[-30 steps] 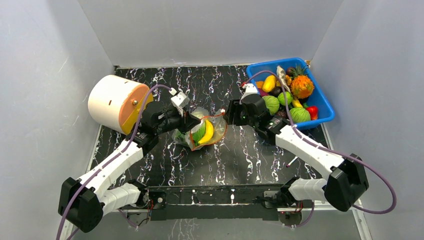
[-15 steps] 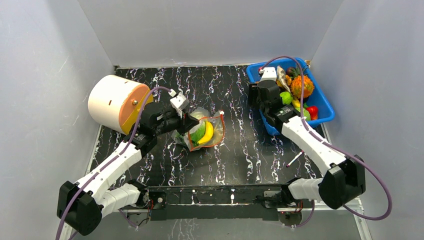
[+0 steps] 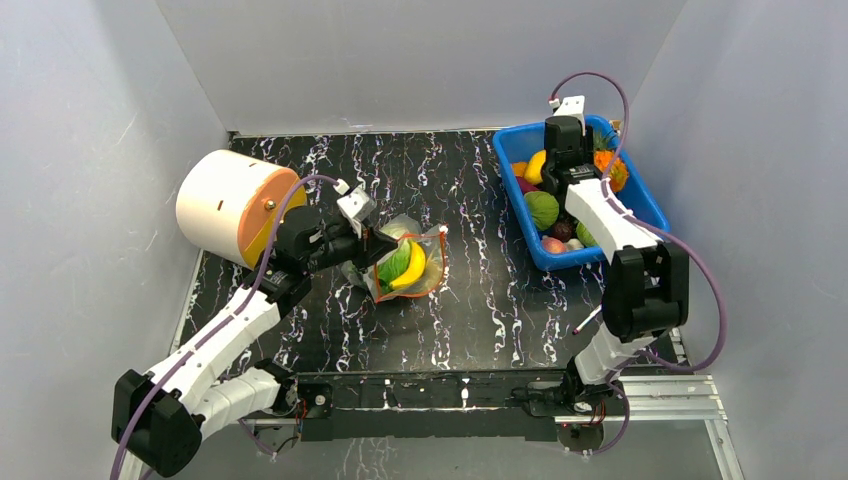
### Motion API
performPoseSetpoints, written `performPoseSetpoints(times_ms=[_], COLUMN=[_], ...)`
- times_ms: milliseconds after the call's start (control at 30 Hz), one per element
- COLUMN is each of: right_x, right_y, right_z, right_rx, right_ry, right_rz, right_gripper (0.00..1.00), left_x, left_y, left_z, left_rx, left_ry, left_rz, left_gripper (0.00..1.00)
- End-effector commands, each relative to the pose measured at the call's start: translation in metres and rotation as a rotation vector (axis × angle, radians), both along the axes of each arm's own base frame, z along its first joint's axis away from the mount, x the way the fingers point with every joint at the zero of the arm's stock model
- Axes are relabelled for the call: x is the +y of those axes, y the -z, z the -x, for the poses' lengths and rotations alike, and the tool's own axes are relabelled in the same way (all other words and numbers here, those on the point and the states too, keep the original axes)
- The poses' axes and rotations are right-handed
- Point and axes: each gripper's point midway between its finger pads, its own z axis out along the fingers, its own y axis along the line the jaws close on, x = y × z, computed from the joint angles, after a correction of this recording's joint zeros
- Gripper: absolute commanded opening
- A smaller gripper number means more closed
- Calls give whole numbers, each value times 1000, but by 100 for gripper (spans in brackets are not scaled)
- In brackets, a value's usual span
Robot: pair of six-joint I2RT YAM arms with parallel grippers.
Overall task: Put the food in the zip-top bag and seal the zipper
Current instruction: Pick up the fake vegetable from the bin.
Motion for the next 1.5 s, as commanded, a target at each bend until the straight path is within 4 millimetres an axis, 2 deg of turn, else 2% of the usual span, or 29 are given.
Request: performPoseSetpoints(times_ms=[0,133,433,667,800,1000,1100,1267,1467], right_x=[-8,-15,-32,-39,-42,-49,-48,-46,-46], right_y=[-22,-4,15,41,50,47,44,50,35], right_z=[-32,-47,-72,-76,-77,-72,-70,-67,-66], right_rx=[-60,13,88,147,173,173,152,154,114], right_ry=[-29,-19,8,-2,-1,10,8,1,-2], right_rz=[25,54,125,137,160,220,207,192,203], right_gripper=[42,41,41,40,35,24,22,17,13], left_x=[1,1,-1,-1,-2,-2,-2,-2,-1], left_y=[-15,-14,-14,-17,-15,-11,-12,-9,-13], left_z=[5,5,6,8,8,6,7,7,7], left_rx=[-62,-59,-55,-65,-59,-45,-50,-44,-54], left_ry=[22,28,40,43,46,42,44,45,43], left_rz=[8,5,7,14,15,5,11,0,7], left_gripper=[0,0,0,0,0,0,0,0,0])
